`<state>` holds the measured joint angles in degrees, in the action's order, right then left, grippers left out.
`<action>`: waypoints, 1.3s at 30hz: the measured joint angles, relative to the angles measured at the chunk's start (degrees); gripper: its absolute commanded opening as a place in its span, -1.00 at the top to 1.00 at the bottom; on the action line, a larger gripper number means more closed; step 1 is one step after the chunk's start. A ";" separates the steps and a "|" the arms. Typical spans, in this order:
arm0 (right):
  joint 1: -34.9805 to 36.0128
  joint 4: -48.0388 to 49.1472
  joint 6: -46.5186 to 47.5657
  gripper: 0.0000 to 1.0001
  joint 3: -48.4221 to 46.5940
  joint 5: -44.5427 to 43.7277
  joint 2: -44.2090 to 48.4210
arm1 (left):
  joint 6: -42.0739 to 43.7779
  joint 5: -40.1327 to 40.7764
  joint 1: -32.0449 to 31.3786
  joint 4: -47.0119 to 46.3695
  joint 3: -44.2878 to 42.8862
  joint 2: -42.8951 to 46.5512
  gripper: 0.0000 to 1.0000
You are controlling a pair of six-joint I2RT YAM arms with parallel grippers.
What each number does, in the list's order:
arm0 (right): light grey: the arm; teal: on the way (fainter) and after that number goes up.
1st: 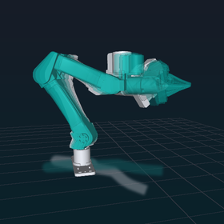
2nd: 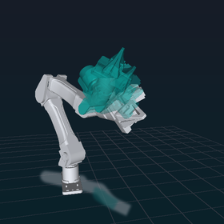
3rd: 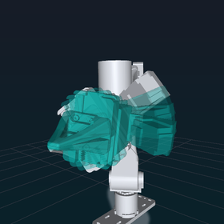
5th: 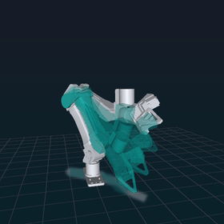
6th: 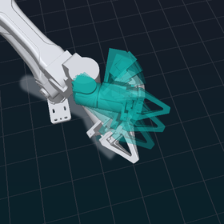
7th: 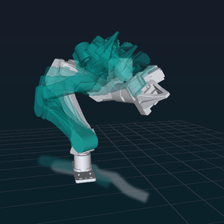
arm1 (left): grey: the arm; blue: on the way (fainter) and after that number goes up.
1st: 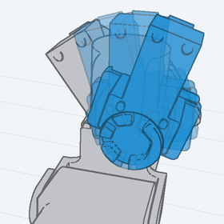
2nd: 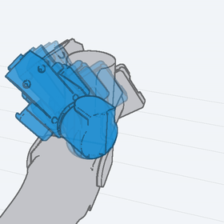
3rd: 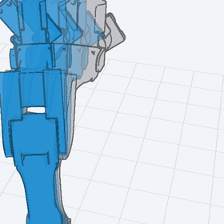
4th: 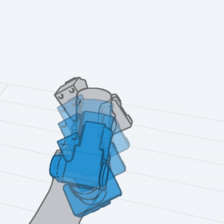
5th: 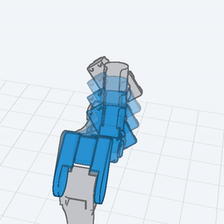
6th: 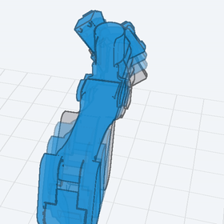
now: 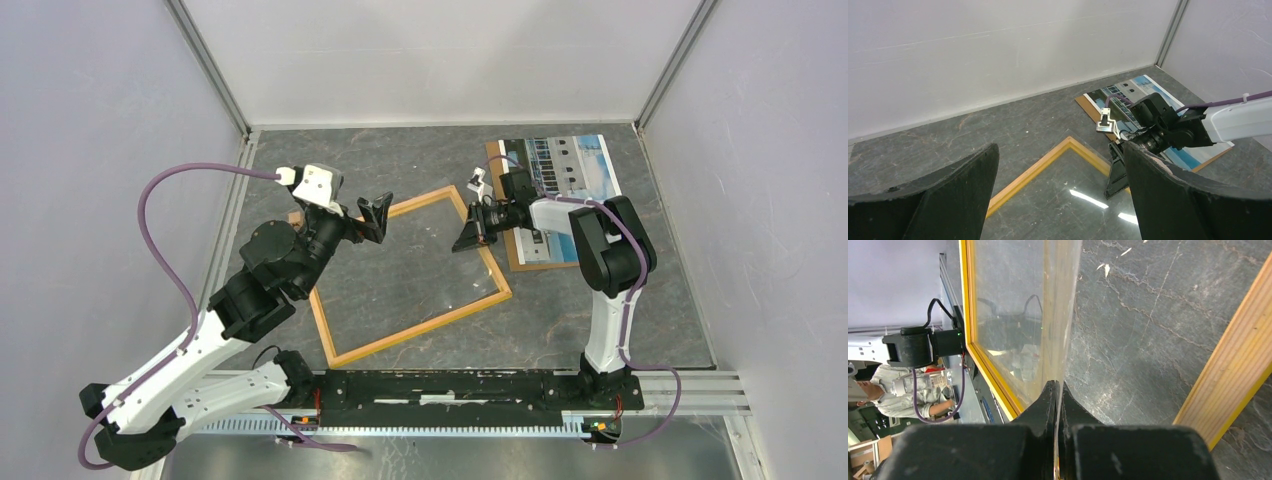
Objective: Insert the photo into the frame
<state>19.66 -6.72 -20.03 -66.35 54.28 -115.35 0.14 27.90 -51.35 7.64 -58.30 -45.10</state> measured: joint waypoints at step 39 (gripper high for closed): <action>1.33 -0.46 -1.66 0.04 3.10 -0.44 4.04 | -0.07 -2.12 0.00 0.02 0.00 -0.66 -1.00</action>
<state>20.99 -7.18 -21.69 -63.24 53.84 -111.31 0.08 25.78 -51.35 7.66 -58.30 -45.76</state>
